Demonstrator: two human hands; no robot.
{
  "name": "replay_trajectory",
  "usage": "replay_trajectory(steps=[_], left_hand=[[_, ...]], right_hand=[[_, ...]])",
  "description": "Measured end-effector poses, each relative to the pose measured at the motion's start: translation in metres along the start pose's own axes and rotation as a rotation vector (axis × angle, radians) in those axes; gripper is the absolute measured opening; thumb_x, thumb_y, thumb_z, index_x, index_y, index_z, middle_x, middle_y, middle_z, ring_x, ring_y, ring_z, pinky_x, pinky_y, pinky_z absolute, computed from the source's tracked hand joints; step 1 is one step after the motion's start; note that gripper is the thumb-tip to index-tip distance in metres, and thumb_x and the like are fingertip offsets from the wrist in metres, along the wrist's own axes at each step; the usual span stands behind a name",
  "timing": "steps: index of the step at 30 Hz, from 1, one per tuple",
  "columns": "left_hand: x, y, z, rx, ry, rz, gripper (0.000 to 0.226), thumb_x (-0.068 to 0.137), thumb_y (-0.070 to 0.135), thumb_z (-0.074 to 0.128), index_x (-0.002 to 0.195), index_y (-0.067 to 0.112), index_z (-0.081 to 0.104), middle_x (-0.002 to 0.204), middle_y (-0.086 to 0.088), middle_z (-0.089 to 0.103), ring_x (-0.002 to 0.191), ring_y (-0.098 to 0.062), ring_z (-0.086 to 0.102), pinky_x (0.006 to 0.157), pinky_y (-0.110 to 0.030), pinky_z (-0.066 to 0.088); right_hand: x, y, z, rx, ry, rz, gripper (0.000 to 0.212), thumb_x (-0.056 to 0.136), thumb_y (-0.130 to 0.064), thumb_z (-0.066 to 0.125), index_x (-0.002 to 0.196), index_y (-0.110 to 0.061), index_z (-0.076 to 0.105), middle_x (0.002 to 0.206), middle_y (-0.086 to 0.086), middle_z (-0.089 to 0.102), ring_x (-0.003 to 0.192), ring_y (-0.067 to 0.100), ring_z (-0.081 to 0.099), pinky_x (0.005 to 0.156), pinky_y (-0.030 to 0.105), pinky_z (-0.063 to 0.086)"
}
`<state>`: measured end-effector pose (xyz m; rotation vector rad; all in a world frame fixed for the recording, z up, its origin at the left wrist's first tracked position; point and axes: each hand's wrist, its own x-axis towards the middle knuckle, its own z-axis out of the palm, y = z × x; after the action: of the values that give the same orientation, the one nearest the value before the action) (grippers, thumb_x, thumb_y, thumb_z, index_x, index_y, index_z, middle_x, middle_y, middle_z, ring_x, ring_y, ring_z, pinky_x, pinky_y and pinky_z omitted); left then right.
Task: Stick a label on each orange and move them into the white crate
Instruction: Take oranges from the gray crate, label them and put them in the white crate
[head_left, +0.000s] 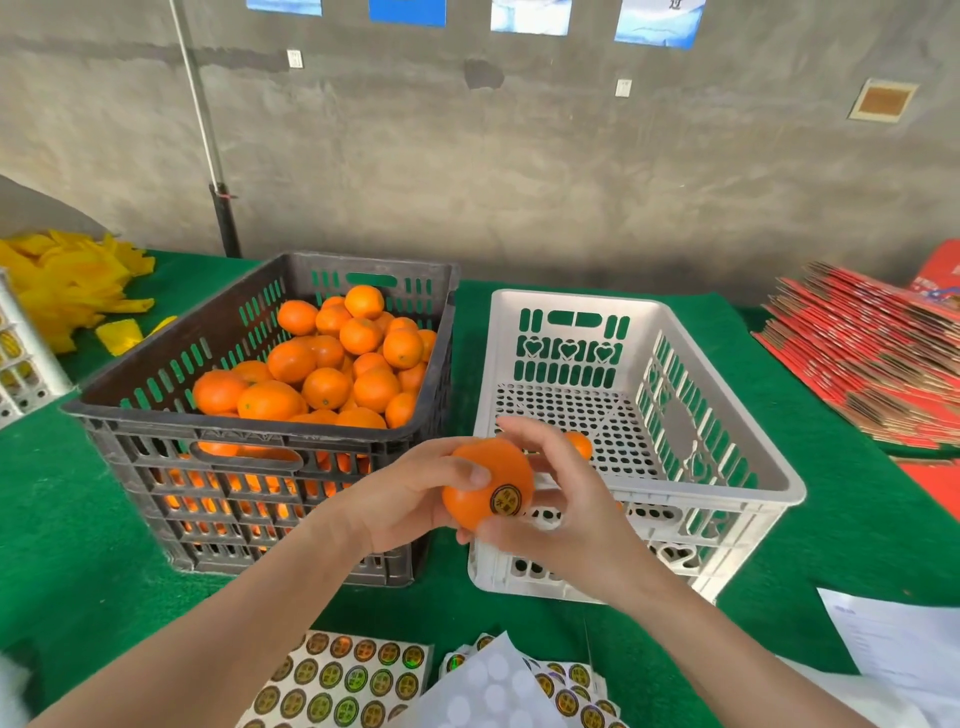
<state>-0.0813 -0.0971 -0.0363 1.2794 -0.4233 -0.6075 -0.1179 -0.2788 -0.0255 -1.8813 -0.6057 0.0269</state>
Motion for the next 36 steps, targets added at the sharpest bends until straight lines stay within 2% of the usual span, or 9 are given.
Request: replay_trajectory(steps=[4,6,9,15,20,23,27,30,36], left_hand=[[0.009,0.022,0.006,0.013,0.017,0.055,0.06,0.067,0.054,0.077,0.115,0.02,0.067,0.115,-0.008,0.067,0.1,-0.027,0.067,0.076,-0.033,0.056],[0.015,0.039,0.005,0.069,0.238,0.069,0.078,0.069,0.065,0.066,0.13,0.018,0.055,0.13,-0.003,0.059,0.098,-0.029,0.069,0.073,-0.033,0.058],[0.017,0.052,-0.009,0.231,0.624,0.183,0.049,0.09,0.04,0.053,0.135,0.02,0.048,0.123,0.006,0.056,0.092,-0.023,0.07,0.077,-0.03,0.056],[0.007,0.05,-0.034,0.127,0.743,0.174,0.03,0.097,-0.001,0.045,0.125,0.006,0.054,0.106,-0.016,0.067,0.094,-0.023,0.065,0.079,-0.028,0.053],[0.006,0.046,-0.045,0.093,0.743,0.143,0.025,0.094,-0.003,0.048,0.111,0.005,0.064,0.092,-0.012,0.073,0.082,-0.018,0.071,0.067,-0.022,0.056],[0.008,0.045,-0.048,0.108,0.72,0.142,0.023,0.094,-0.002,0.049,0.105,0.009,0.067,0.082,-0.005,0.075,0.076,-0.013,0.071,0.063,-0.019,0.054],[0.008,0.044,-0.05,0.171,0.666,0.162,0.025,0.096,0.001,0.048,0.102,0.015,0.067,0.086,-0.004,0.075,0.083,-0.015,0.072,0.065,-0.018,0.053],[0.007,0.045,-0.05,0.277,0.653,0.189,0.028,0.097,-0.001,0.045,0.101,0.017,0.067,0.084,-0.001,0.074,0.082,-0.013,0.07,0.07,-0.021,0.055],[-0.002,0.053,-0.06,0.382,0.607,0.233,0.028,0.095,-0.006,0.045,0.108,0.01,0.064,0.089,-0.006,0.074,0.085,-0.014,0.07,0.077,-0.023,0.056]], right_hand=[[0.02,-0.009,-0.004,-0.222,0.149,-0.198,0.065,0.061,-0.035,0.079,0.118,-0.042,0.046,0.116,-0.024,0.047,0.107,-0.004,0.049,0.082,0.012,0.044],[0.044,-0.008,-0.026,-0.157,0.31,-0.122,0.064,0.061,-0.033,0.081,0.111,-0.046,0.044,0.107,-0.033,0.047,0.098,-0.013,0.05,0.07,0.006,0.046],[0.087,0.019,-0.084,-0.254,0.398,0.206,0.06,0.069,-0.02,0.08,0.113,-0.032,0.04,0.098,-0.018,0.049,0.089,0.0,0.056,0.06,0.013,0.046],[0.102,0.132,-0.128,-1.164,-0.642,0.85,0.015,0.084,-0.014,0.066,0.098,-0.008,0.061,0.104,0.004,0.06,0.096,0.021,0.057,0.082,0.031,0.049],[0.101,0.153,-0.127,-1.13,-0.794,0.896,0.054,0.09,-0.025,0.061,0.14,-0.015,0.042,0.147,0.007,0.038,0.126,0.025,0.042,0.106,0.04,0.038],[0.109,0.131,-0.113,-1.081,-0.576,0.678,0.053,0.089,-0.019,0.062,0.139,-0.018,0.044,0.146,0.006,0.041,0.131,0.024,0.041,0.106,0.036,0.035],[0.115,0.063,-0.064,-0.47,0.129,0.133,0.006,0.09,-0.026,0.062,0.093,-0.026,0.068,0.097,-0.01,0.068,0.087,0.001,0.061,0.078,0.019,0.049],[0.116,0.016,-0.019,-0.191,0.055,0.018,0.006,0.086,-0.028,0.066,0.083,-0.027,0.071,0.082,-0.012,0.07,0.078,0.003,0.065,0.074,0.022,0.052],[0.129,0.002,0.016,-0.201,0.175,0.031,0.008,0.084,-0.016,0.07,0.076,-0.013,0.071,0.072,-0.001,0.068,0.069,0.014,0.063,0.067,0.028,0.053]])
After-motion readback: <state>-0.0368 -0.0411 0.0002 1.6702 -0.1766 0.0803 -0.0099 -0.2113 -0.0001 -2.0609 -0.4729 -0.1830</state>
